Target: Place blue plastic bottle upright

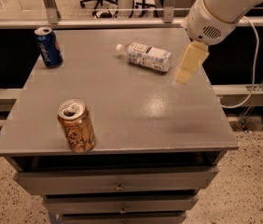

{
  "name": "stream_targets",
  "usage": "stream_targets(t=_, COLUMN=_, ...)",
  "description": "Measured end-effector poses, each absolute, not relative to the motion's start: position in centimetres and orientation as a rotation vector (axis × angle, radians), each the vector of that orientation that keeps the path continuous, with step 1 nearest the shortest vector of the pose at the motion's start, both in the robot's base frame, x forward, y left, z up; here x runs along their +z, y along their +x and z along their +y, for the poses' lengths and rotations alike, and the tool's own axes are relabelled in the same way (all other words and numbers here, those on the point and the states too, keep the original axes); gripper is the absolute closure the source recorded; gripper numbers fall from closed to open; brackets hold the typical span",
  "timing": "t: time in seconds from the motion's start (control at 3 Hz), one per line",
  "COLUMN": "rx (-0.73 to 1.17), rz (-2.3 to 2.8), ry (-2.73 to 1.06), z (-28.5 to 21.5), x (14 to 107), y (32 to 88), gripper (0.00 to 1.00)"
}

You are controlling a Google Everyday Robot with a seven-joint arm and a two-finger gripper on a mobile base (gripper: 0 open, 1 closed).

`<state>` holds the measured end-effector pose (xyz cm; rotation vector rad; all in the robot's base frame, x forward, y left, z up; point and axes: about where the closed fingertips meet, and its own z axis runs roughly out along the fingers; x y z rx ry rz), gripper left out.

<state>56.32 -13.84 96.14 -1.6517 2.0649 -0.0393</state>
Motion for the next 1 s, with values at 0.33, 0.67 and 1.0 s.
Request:
stream_targets(t=0.33, rx=0.009, rz=2.017, ry=-1.599, z=-12.0, x=95.7, y=60.2, gripper=0.00)
stream_targets(t=0.67, rx=0.075, rz=1.992, ry=-1.539, z=-10.0, x=95.3, y=64.6, gripper=0.00)
stream_targets(t=1.0, rx=0.136, rz=1.987, ry=-1.488, z=-7.7, x=94.8, y=68.3, gripper=0.00)
